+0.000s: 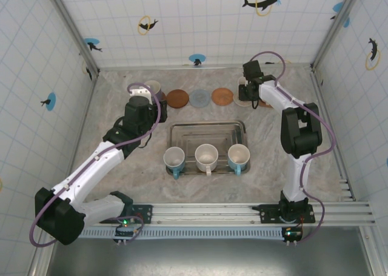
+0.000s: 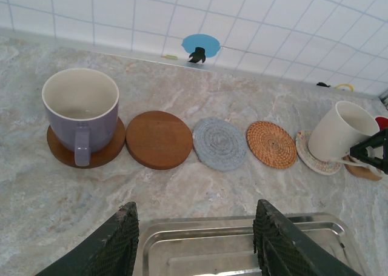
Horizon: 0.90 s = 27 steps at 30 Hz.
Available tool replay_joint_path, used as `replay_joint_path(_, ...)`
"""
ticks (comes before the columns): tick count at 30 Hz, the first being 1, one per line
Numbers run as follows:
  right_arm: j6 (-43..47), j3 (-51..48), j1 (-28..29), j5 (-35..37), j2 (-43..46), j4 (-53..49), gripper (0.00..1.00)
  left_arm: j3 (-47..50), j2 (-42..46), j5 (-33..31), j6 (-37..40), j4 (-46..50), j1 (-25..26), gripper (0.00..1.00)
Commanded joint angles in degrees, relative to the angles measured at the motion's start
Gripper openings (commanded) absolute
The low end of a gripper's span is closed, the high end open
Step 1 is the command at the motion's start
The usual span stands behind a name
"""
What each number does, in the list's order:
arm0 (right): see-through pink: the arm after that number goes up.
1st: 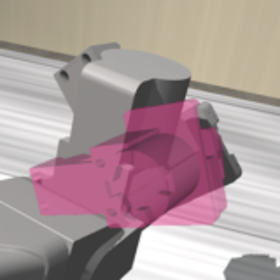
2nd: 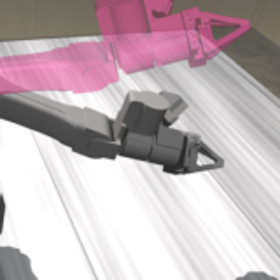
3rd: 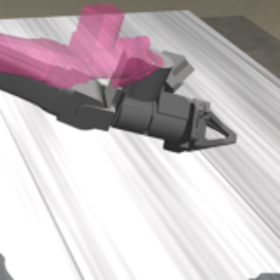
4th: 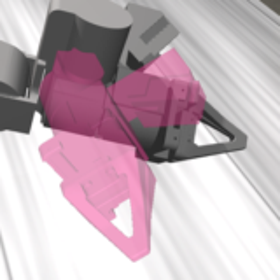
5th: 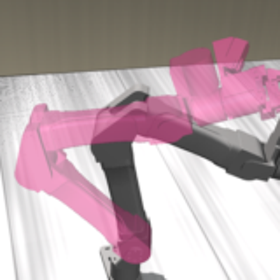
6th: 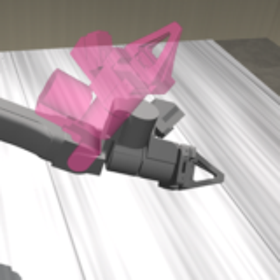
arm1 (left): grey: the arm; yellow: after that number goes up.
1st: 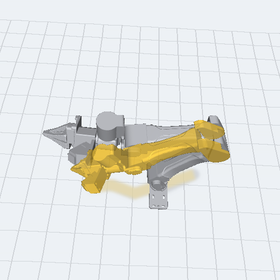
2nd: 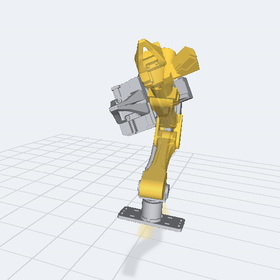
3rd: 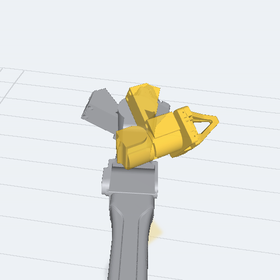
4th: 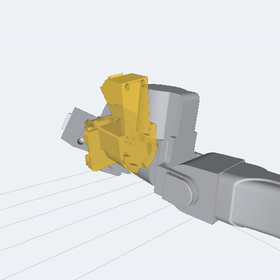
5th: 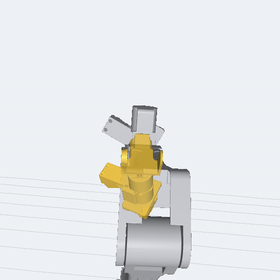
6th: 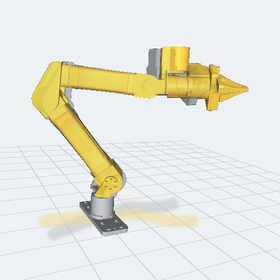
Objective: Place the cup by the coaster
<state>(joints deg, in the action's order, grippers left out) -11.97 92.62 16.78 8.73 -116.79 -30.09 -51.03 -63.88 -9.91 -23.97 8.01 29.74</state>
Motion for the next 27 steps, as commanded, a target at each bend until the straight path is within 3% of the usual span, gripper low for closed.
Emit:
replay_joint_path(1,-0.16,2.57,-0.07,0.43,-0.82,1.28,0.0,0.38,0.16,0.07,1.03,-1.45,0.23,0.51)
replay_joint_path(14,-0.31,2.72,-0.04,0.67,-1.24,0.39,0.02,0.71,1.07,-0.02,1.01,-1.15,0.23,0.51)
replay_joint_path(27,-0.36,2.08,-0.01,1.64,-0.37,-0.26,0.25,0.7,1.5,0.01,0.96,-1.04,0.23,0.51)
